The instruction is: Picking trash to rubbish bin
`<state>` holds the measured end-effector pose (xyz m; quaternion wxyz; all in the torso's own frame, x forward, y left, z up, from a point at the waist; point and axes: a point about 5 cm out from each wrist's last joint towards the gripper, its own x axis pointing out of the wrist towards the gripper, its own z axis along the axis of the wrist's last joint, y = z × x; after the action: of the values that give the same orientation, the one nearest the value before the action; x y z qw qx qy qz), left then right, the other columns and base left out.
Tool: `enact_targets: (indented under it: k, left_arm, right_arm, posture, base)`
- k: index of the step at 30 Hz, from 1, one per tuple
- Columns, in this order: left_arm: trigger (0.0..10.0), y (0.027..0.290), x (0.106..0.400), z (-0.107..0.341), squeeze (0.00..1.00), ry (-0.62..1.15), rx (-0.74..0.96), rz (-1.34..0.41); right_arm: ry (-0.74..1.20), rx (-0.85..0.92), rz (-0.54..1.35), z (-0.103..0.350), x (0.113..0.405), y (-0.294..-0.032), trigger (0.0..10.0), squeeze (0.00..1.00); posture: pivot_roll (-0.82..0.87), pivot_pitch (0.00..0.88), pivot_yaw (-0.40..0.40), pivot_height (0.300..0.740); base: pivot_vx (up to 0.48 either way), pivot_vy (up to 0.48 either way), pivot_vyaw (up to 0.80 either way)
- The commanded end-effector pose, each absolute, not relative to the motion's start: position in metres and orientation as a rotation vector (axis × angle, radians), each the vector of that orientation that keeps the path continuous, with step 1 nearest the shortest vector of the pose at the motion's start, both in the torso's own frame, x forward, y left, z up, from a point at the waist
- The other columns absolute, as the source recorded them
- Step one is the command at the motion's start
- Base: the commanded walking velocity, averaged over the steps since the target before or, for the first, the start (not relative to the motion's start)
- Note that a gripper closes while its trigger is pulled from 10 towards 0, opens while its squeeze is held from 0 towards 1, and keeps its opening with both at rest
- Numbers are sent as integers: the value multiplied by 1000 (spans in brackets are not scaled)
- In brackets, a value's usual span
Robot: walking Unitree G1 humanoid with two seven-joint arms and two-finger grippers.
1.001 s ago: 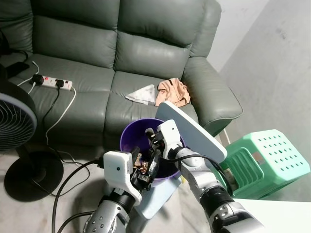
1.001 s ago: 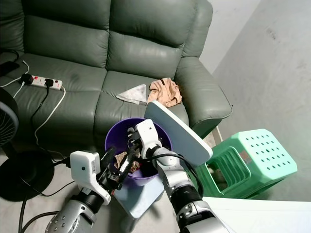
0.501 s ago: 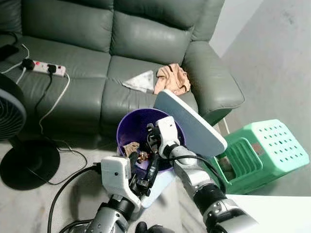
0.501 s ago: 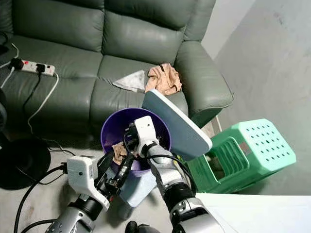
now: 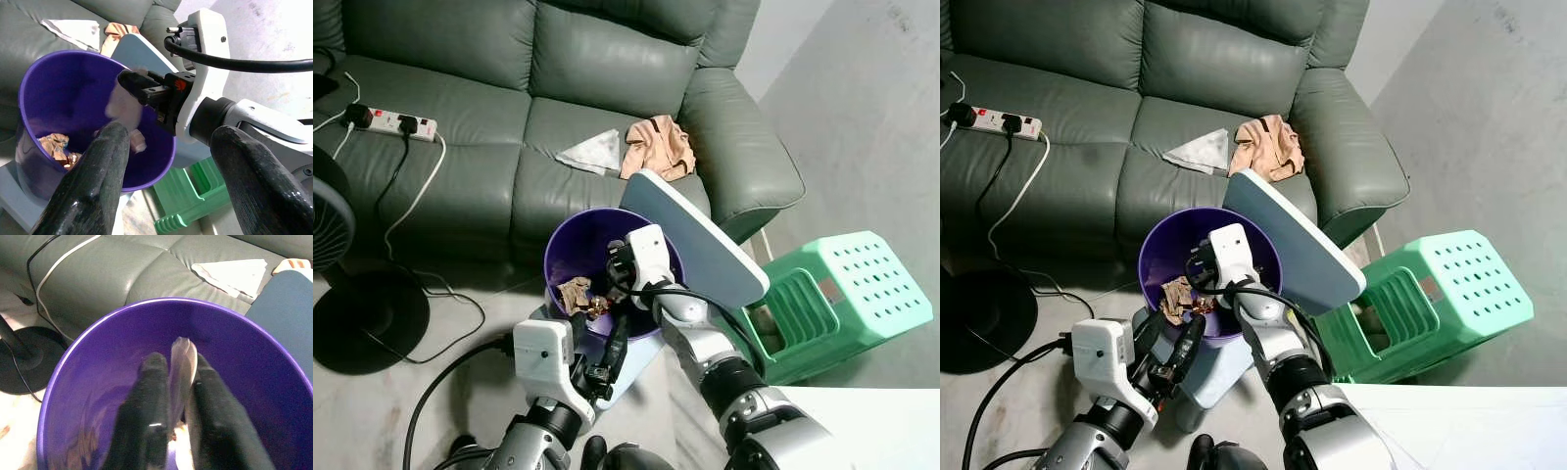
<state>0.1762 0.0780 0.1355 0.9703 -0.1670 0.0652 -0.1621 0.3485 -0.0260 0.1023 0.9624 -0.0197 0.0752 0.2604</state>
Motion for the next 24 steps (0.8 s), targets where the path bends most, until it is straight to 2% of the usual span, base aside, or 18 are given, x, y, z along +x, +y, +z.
enact_targets:
  k: [1,18,24]
  left_arm:
    - [10000,57,168,142,0,139,-401,-389]
    - [10000,58,172,143,0,125,-390,-378]
    - [10000,57,180,144,0,104,-372,-399]
  right_arm:
    - [172,-15,541,102,348,-22,10000,1000]
    - [144,4,597,108,350,-23,10000,1000]
    - [94,44,675,117,352,-36,10000,1000]
  posture:
    - [178,265,-324,740]
    - [178,250,-325,740]
    - [167,230,-318,740]
  base:
    - [0,0,0]
    - [0,0,0]
    - [0,0,0]
